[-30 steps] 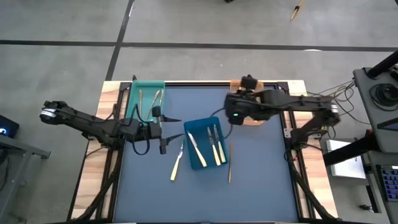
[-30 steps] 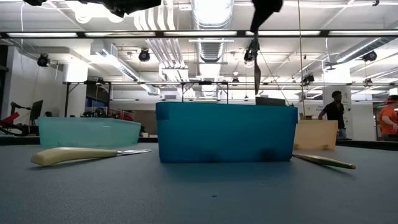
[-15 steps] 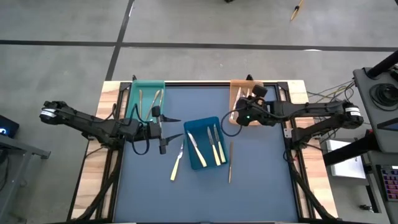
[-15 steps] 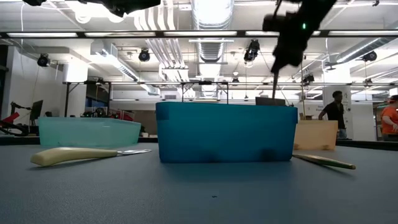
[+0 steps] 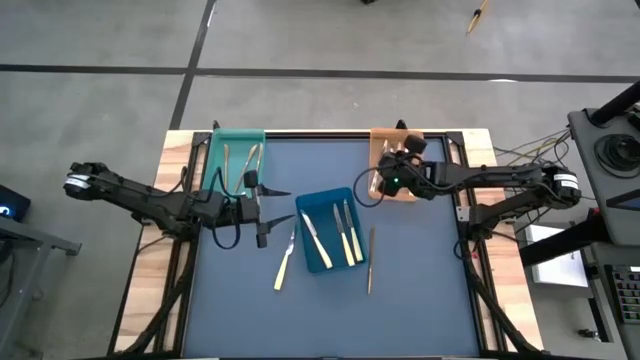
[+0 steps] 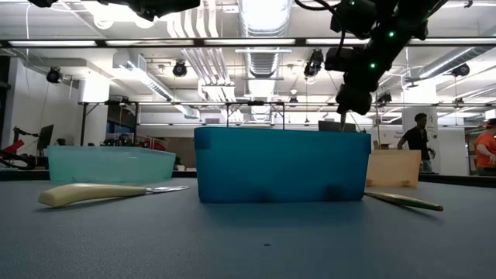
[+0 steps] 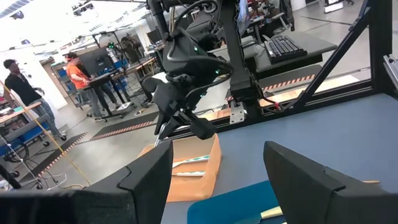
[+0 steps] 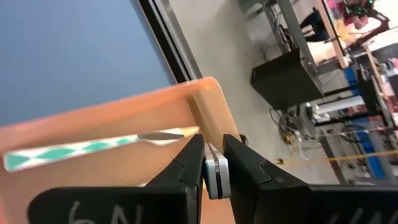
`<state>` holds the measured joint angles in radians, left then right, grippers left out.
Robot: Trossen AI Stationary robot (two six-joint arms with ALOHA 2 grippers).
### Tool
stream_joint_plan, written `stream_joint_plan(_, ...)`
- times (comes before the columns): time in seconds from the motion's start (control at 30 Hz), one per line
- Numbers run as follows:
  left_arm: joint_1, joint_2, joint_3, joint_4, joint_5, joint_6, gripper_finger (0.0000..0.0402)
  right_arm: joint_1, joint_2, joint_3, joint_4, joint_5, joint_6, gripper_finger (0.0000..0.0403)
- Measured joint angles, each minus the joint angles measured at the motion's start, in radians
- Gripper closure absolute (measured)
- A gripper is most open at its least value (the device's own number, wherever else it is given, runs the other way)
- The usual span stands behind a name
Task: Sort silverware by color (type)
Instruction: Put the blue and white knife into the orange bin
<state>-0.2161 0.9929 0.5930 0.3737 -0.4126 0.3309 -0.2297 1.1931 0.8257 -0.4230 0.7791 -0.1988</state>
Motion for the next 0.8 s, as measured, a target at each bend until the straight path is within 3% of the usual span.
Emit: stream_joint_plan(0.8,0.001,0.0,-0.001,-0.018,0.0,0.0,0.0169,-0.015,0.0,-0.048,0.063,-0.019,0.016,0.0369)
